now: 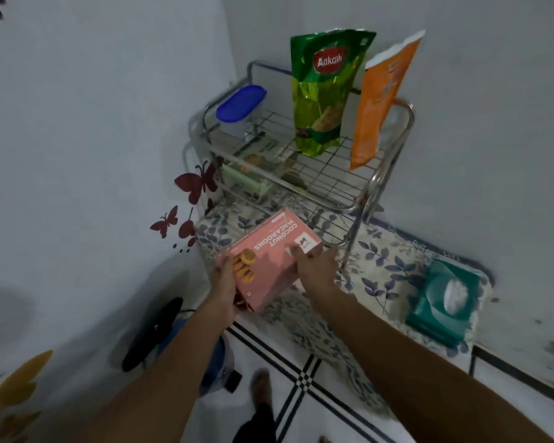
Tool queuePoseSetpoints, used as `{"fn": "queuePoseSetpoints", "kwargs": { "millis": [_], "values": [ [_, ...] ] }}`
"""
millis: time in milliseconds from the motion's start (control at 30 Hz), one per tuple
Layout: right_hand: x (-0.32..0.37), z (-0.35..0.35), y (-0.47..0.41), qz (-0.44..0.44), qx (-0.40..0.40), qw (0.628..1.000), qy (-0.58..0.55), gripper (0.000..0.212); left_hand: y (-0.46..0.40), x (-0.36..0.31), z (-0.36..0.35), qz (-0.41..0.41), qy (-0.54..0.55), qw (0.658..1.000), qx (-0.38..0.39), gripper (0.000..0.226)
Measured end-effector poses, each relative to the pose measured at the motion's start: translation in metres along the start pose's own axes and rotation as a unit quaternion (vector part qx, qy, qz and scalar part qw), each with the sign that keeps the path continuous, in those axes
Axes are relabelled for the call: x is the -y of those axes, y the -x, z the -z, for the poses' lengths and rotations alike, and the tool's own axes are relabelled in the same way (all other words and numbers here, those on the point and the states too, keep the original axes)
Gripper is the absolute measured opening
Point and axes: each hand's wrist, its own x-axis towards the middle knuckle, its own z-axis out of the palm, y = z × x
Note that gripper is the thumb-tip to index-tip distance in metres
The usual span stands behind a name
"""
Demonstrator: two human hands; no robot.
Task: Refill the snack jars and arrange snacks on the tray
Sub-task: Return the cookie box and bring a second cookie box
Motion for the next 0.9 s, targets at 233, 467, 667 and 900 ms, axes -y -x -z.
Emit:
{"fn": "queuePoseSetpoints", "kwargs": {
  "millis": [233,467,667,900],
  "values": [
    [0.019,-0.047,-0.056,0.078,0.003,0.997,0.014,0.073,-0.093,-0.051,-0.05,0.033,-0.027,0.999,-0.006,0.044],
    [0.034,-0.064,-0.093,0.136,-0.078,0.984,0.083,0.012,-0.137,-0.07,-0.097,-0.002,-0.087,0.996,0.014,0.055],
    [0.041,-0.043,-0.115,0.176,-0.121,0.974,0.078,0.035,-0.148,-0.082,-0.142,-0.006,-0.107,0.992,0.063,0.034],
    [0.037,-0.028,-0.119,0.187,-0.101,0.968,0.136,0.041,-0.145,-0.085,-0.161,0.014,-0.129,0.988,0.084,0.032]
  ]
}}
